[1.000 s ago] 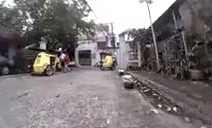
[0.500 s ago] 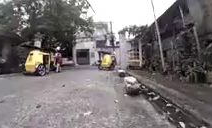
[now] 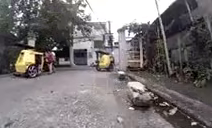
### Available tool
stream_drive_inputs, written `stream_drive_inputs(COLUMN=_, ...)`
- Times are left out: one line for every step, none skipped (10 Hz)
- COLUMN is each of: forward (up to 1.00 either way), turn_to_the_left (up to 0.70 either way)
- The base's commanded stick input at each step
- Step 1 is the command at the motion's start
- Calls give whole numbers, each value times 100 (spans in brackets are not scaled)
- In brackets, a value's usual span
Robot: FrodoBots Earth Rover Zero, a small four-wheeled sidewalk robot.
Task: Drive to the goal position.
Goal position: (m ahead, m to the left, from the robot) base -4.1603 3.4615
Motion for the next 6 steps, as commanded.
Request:
stream_drive_inputs(forward=100, turn_to_the_left=0)
stream_drive_inputs(forward=100, turn_to_the_left=0)
stream_drive_inputs(forward=100, turn_to_the_left=0)
stream_drive_inputs(forward=100, turn_to_the_left=0)
stream_drive_inputs(forward=100, turn_to_the_left=0)
stream_drive_inputs(forward=100, turn_to_the_left=0)
